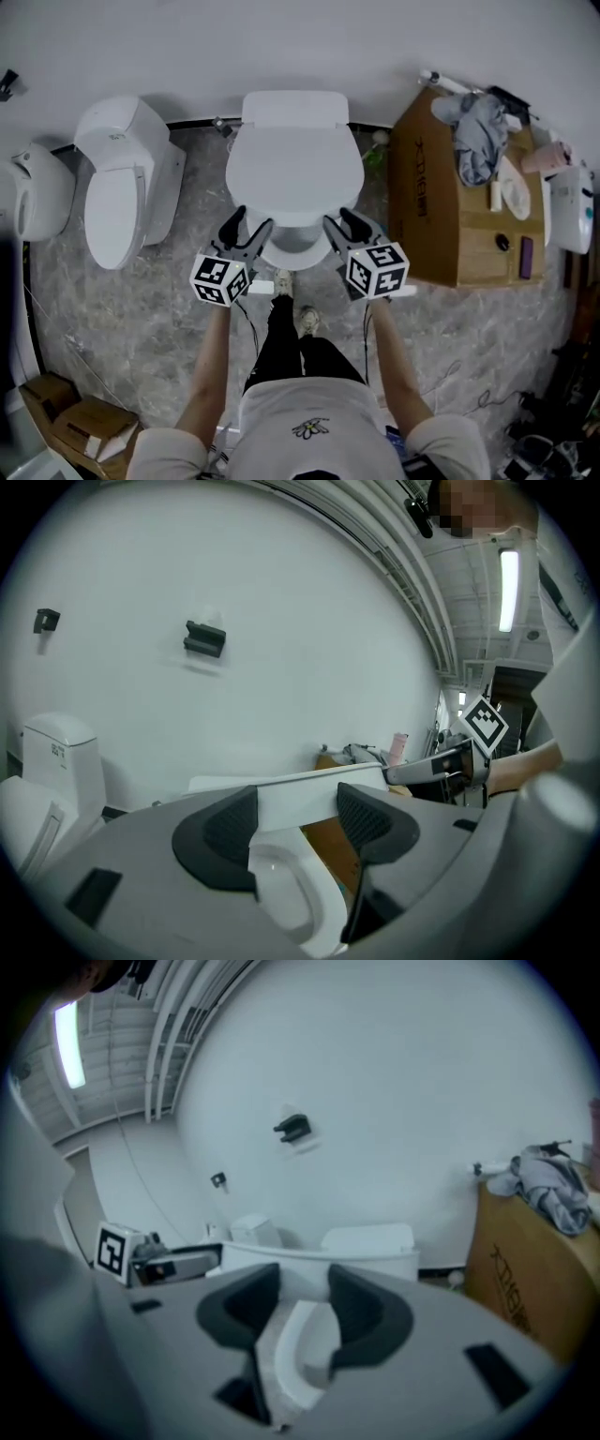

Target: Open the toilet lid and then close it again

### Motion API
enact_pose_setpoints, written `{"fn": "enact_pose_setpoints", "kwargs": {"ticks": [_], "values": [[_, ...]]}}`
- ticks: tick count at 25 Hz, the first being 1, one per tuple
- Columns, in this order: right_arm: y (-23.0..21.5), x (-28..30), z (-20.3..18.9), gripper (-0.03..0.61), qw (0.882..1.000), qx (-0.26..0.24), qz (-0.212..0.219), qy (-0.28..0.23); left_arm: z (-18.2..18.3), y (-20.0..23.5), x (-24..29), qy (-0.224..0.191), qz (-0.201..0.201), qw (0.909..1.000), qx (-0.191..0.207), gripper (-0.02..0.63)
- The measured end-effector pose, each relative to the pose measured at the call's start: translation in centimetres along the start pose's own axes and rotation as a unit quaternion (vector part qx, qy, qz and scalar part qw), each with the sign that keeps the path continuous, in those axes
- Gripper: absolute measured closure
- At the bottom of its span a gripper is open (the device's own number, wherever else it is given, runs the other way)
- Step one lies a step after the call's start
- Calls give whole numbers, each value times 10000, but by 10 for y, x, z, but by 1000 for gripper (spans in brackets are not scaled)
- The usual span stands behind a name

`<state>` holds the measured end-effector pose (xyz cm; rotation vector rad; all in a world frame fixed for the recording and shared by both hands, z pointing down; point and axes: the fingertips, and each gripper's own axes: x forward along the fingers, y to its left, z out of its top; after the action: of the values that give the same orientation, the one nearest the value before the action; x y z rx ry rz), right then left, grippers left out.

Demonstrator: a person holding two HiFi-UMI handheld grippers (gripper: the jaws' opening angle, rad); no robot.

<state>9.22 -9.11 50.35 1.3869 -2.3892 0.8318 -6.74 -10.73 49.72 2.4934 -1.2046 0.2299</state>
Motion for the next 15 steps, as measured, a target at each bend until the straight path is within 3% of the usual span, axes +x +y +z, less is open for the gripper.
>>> {"fn": "enact_pose_setpoints", "kwargs": {"ticks": [6, 15], "values": [[-5, 12, 60, 389, 9998, 186, -38, -18, 56, 16, 20, -139, -159, 9997, -106, 330], [-17, 24, 115, 388, 9987, 481, -50, -130, 104, 30, 45, -199, -307, 9992, -187, 331]]}}
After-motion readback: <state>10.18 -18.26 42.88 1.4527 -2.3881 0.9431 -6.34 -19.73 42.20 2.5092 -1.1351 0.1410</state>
